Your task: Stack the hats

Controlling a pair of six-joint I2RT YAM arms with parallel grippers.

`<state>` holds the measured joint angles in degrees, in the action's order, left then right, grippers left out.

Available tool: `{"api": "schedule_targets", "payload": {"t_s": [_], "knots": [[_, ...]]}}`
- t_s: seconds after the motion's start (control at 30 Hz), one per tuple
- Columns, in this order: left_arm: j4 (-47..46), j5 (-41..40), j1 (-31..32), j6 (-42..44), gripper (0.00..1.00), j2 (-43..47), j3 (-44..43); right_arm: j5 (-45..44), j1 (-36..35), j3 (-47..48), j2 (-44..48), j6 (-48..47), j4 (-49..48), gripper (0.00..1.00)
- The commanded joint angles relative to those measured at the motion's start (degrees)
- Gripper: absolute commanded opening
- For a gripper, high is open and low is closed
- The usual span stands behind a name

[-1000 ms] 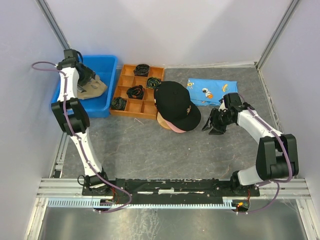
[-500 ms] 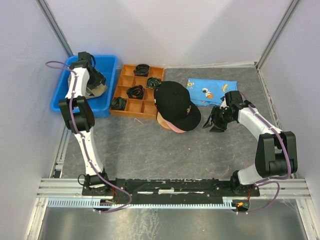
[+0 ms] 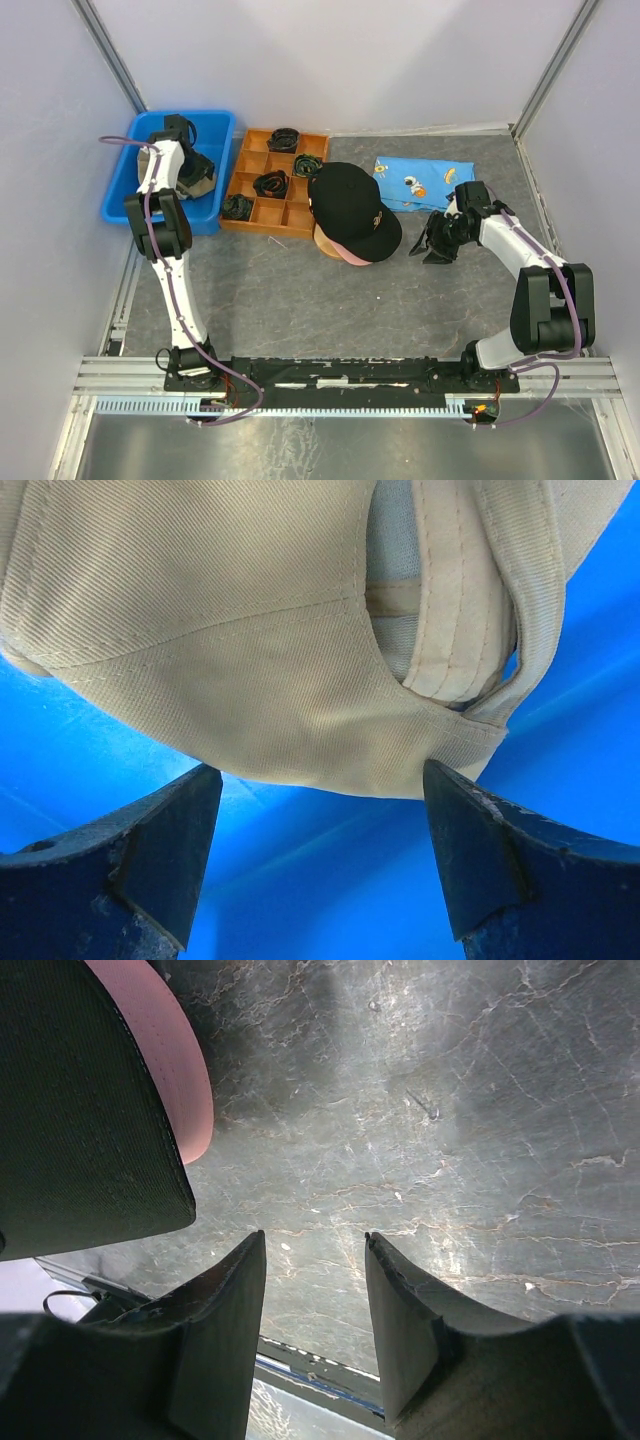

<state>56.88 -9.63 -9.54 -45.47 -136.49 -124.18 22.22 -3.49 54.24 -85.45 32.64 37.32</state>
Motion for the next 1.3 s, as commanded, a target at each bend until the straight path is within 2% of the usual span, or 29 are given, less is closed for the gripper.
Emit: {"api": "schedule_targets", "payload": {"t_s": [0.0, 0.1, 0.17, 0.27, 0.3, 0.47, 0.6, 0.8, 1.07, 1.27], "knots": [[-1.83, -4.99, 0.22, -2.81, 0.86, 0.17, -3.35, 0.02, 0.74, 1.31, 1.5, -1.27, 0.0, 0.52], [-2.58, -8.07, 0.18, -1.89, 0.74, 0.93, -3.1, 0.21, 1.09, 1.57, 1.85, -1.27, 0.2, 0.52], [-3.66, -9.08, 0.06, -0.77, 0.53, 1.15, -3.16, 0.28, 1.2, 1.79, 2.02, -1.35, 0.33, 0.52], [-3.92, -9.19, -0.27, 0.39, 0.06, 0.72, -3.69, 0.28, 1.37, 2.14, 2.2, -1.27, 0.49, 0.52], [-3.81, -8.94, -0.29, 0.79, 0.03, 0.53, -3.92, 0.28, 1.39, 2.3, 2.22, -1.22, 0.62, 0.52], [-3.89, -7.67, -0.41, 2.71, 0.03, 1.68, -3.02, 0.29, 1.45, 3.12, 2.7, -1.1, 1.18, 0.52], [-6.14, -5.22, 0.06, 3.84, 0.03, 7.81, -1.77, 0.52, 1.38, 3.79, 3.32, -0.88, 1.44, 0.52], [-6.58, -3.91, 2.34, 6.05, 0.03, 16.07, -4.69, 2.56, 1.43, 5.25, 4.42, 0.38, 0.92, 0.52], [-10.57, -3.73, 10.08, 13.4, 0.03, 27.11, -6.35, 6.05, 1.45, 10.58, 9.12, 2.41, 0.42, 0.52], [-15.53, 4.06, 17.12, 17.84, 0.03, 34.52, -2.15, 10.82, 1.39, 15.29, 13.12, 7.97, -4.3, 0.52]]}}
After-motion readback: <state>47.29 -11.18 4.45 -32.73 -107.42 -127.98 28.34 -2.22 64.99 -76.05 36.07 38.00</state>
